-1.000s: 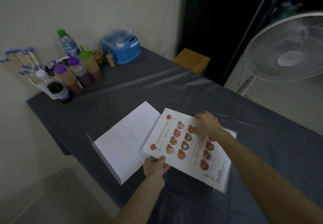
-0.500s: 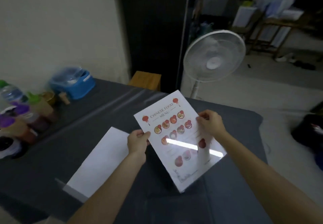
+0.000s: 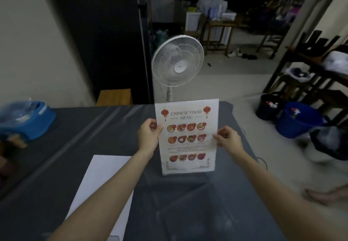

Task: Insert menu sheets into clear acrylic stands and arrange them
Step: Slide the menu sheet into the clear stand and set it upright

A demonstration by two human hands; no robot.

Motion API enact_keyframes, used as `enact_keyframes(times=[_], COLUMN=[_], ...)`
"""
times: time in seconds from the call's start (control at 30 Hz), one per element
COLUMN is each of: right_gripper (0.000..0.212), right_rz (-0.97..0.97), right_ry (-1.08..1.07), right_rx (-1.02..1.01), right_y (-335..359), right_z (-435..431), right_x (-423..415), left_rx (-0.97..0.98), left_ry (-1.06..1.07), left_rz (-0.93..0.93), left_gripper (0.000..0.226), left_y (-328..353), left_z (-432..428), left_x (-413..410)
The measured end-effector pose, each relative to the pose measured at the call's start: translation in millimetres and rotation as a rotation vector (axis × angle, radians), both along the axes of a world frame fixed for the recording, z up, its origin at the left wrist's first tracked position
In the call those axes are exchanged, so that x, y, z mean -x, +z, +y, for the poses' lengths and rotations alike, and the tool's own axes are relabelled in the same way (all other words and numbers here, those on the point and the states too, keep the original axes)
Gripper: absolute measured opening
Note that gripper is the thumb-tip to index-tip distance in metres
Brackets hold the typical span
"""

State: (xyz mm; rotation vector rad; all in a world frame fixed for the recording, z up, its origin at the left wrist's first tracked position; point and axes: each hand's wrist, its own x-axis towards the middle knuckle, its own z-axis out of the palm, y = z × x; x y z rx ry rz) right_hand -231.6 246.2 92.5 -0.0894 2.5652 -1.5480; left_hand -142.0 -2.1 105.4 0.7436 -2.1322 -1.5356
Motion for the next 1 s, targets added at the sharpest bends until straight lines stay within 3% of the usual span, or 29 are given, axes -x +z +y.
enact_keyframes(times=[0.2, 1.0], right_gripper=[0.023, 0.012], right_rz=[-0.024, 0.002], right_ry=[0.015, 0.049], right_rx=[0.056, 0.124], right_y=[-17, -36], right_z=[-3, -4], right_x=[-1, 12], left_rx=[0.088, 0.188], left_ry=[0.009, 0.020], left_rz=[0.002, 0.006], left_gripper=[0.006, 0.010], left_y=[-12, -33], left_z=[-1, 2], left_x=[1, -1])
